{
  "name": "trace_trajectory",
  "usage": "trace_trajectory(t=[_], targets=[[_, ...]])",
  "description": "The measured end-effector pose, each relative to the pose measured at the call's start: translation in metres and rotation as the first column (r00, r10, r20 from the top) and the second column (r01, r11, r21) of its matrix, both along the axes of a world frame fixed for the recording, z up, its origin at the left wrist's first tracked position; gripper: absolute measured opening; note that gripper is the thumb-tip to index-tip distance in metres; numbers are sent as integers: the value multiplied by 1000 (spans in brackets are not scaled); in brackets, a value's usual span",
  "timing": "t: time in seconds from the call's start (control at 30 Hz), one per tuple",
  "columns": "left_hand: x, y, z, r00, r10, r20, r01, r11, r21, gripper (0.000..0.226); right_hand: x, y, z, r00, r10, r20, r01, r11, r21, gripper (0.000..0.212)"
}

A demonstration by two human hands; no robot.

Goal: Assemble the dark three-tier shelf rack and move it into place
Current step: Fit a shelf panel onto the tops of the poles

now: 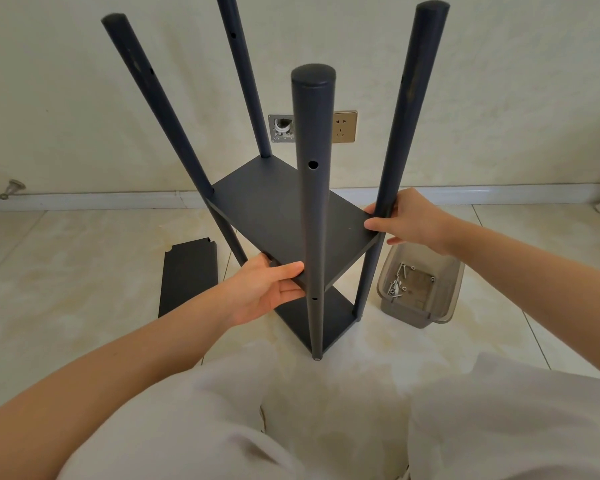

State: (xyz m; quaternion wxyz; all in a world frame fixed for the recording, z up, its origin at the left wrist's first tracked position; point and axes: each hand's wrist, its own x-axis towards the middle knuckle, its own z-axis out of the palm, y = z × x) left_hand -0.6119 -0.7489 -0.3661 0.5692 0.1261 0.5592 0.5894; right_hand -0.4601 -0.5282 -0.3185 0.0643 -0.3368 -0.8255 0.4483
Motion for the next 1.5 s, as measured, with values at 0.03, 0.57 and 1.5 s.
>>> trace_trajectory(t=[0.03, 0.57, 1.5], targets=[[0, -1, 0, 1000, -4, -4, 4, 1000, -2, 27, 0, -1, 0, 1000, -4, -1, 4, 1000, -8, 31], [3, 4, -5, 1000, 6, -31, -5, 999, 35, 30, 12, -18, 9, 937, -106, 333, 124, 992, -34, 46], [-110, 35, 10, 750, 660, 37, -660, 751, -31, 35, 0, -76, -24, 998, -14, 67, 61, 622, -781, 29]])
